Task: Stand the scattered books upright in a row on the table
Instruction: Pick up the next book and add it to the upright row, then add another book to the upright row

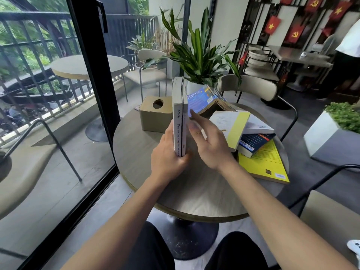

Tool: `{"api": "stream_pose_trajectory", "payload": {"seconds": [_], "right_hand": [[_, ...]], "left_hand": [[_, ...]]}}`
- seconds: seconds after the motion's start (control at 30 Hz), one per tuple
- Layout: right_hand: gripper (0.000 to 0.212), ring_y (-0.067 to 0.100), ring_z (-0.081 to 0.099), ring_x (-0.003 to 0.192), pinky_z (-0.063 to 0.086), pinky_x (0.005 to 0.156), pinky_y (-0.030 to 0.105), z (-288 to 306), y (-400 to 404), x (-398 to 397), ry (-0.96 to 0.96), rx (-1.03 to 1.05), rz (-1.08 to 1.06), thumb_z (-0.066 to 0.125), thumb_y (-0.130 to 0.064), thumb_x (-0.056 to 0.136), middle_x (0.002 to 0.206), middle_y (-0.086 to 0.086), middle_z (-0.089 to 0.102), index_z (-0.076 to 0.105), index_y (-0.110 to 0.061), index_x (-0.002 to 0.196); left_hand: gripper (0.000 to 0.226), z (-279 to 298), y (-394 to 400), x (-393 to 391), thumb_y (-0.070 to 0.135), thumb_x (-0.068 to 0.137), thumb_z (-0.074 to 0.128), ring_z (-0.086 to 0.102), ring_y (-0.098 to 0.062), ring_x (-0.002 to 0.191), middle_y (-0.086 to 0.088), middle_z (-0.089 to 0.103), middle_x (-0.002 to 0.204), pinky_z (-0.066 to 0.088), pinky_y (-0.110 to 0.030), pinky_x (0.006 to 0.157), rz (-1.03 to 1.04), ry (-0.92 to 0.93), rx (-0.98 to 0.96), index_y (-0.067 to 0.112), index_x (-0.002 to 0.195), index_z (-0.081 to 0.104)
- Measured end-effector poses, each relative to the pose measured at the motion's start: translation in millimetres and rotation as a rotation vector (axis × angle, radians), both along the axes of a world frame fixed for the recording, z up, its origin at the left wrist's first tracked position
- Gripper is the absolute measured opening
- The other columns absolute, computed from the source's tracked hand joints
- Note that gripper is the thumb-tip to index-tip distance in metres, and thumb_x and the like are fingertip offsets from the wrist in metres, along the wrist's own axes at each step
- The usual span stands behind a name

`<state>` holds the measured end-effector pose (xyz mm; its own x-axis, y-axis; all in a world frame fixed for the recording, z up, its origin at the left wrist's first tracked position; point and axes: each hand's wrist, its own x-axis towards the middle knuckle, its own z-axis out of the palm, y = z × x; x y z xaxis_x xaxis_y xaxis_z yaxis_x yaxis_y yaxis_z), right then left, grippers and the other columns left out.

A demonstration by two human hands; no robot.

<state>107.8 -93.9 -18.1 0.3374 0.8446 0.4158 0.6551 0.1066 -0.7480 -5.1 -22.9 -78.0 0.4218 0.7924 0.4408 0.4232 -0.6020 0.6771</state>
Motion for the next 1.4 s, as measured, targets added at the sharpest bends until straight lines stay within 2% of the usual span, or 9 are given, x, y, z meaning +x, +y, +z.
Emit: {"api": "stream_pose_trajectory", "payload": {"seconds": [0.27, 0.5, 0.67, 0.87, 0.97, 1.07, 1.17, 1.27, 1.4], "right_hand": [[0.071, 0.035, 0.017, 0.146, 0.024, 0.112, 0.05, -9, 5, 59, -0.295, -0.4, -0.533, 0.054, -0.053, 0.091, 0.161, 0.017, 0.02, 0.028, -0.029, 0.153], [0.074, 0.042, 0.042, 0.124, 0.037, 0.099, 0.044, -21, 3, 78, -0.214, -0.468, -0.712, 0.071, -0.052, 0.078, 0.136, 0.019, 0.041, 0.043, -0.015, 0.135], [0.092, 0.039, 0.044, 0.128, 0.042, 0.097, 0.039, -10, 9, 86, -0.067, -0.504, -0.72, 0.082, -0.05, 0.068, 0.138, 0.022, 0.044, 0.037, -0.008, 0.136], [0.097, 0.036, 0.052, 0.126, 0.045, 0.09, 0.039, -1, 12, 102, 0.032, -0.545, -0.707, 0.085, -0.047, 0.068, 0.136, 0.019, 0.054, 0.034, 0.0, 0.136], [0.081, 0.035, 0.056, 0.12, 0.045, 0.08, 0.037, 1, 10, 108, 0.101, -0.525, -0.709, 0.082, -0.045, 0.073, 0.131, 0.017, 0.059, 0.045, 0.0, 0.13], [0.045, 0.032, 0.063, 0.105, 0.041, 0.07, 0.031, 2, 6, 117, 0.182, -0.447, -0.681, 0.077, -0.037, 0.078, 0.114, 0.011, 0.069, 0.065, -0.006, 0.108], [0.03, 0.032, 0.068, 0.096, 0.056, 0.075, 0.039, 0, 2, 128, 0.352, -0.377, -0.628, 0.079, -0.029, 0.074, 0.098, 0.012, 0.072, 0.068, -0.007, 0.089], [0.033, 0.032, 0.072, 0.09, 0.062, 0.068, 0.044, 5, -2, 129, 0.636, -0.349, -0.52, 0.079, -0.01, 0.077, 0.101, 0.016, 0.072, 0.064, -0.001, 0.105], [0.032, 0.03, 0.073, 0.084, 0.062, 0.065, 0.041, 15, -4, 124, 0.792, -0.373, -0.387, 0.072, 0.004, 0.083, 0.102, 0.017, 0.073, 0.064, 0.001, 0.113]], "left_hand": [[0.089, 5, -4, 17, 0.048, 0.068, 0.047, 0.06, -0.027, 0.105, 0.002, 0.06, 0.131, 0.043, -0.032, 0.077, 0.071, -0.019, -0.029, 0.027, 0.153, 0.029], [0.075, -3, -1, 18, 0.049, 0.084, 0.059, 0.061, -0.023, 0.107, 0.005, 0.062, 0.132, 0.041, -0.027, 0.076, 0.073, -0.078, -0.002, 0.03, 0.151, 0.032], [0.078, -3, -3, 15, 0.058, 0.082, 0.053, 0.062, -0.021, 0.106, 0.004, 0.062, 0.133, 0.047, -0.032, 0.079, 0.073, -0.104, 0.01, 0.026, 0.151, 0.034], [0.08, 1, -7, 13, 0.065, 0.077, 0.044, 0.053, -0.008, 0.084, 0.007, 0.066, 0.117, 0.041, -0.029, 0.072, 0.072, -0.15, -0.05, 0.022, 0.144, 0.043], [0.081, 1, -7, 12, 0.067, 0.077, 0.042, 0.046, -0.001, 0.079, 0.007, 0.066, 0.118, 0.041, -0.028, 0.072, 0.061, -0.156, -0.069, 0.023, 0.144, 0.043], [0.084, 1, -7, 12, 0.07, 0.077, 0.04, 0.05, -0.005, 0.084, 0.006, 0.065, 0.122, 0.042, -0.028, 0.074, 0.047, -0.138, -0.071, 0.022, 0.146, 0.041], [0.085, 1, -6, 12, 0.071, 0.077, 0.039, 0.059, -0.014, 0.093, 0.003, 0.065, 0.124, 0.044, -0.03, 0.075, 0.041, -0.126, -0.069, 0.022, 0.147, 0.04], [0.085, 1, -7, 11, 0.071, 0.079, 0.038, 0.061, -0.018, 0.102, 0.003, 0.064, 0.128, 0.049, -0.036, 0.079, 0.04, -0.115, -0.055, 0.025, 0.15, 0.037], [0.086, 2, -6, 10, 0.073, 0.079, 0.037, 0.061, -0.017, 0.104, 0.004, 0.062, 0.132, 0.05, -0.034, 0.08, 0.031, -0.105, -0.049, 0.026, 0.151, 0.035]]}}
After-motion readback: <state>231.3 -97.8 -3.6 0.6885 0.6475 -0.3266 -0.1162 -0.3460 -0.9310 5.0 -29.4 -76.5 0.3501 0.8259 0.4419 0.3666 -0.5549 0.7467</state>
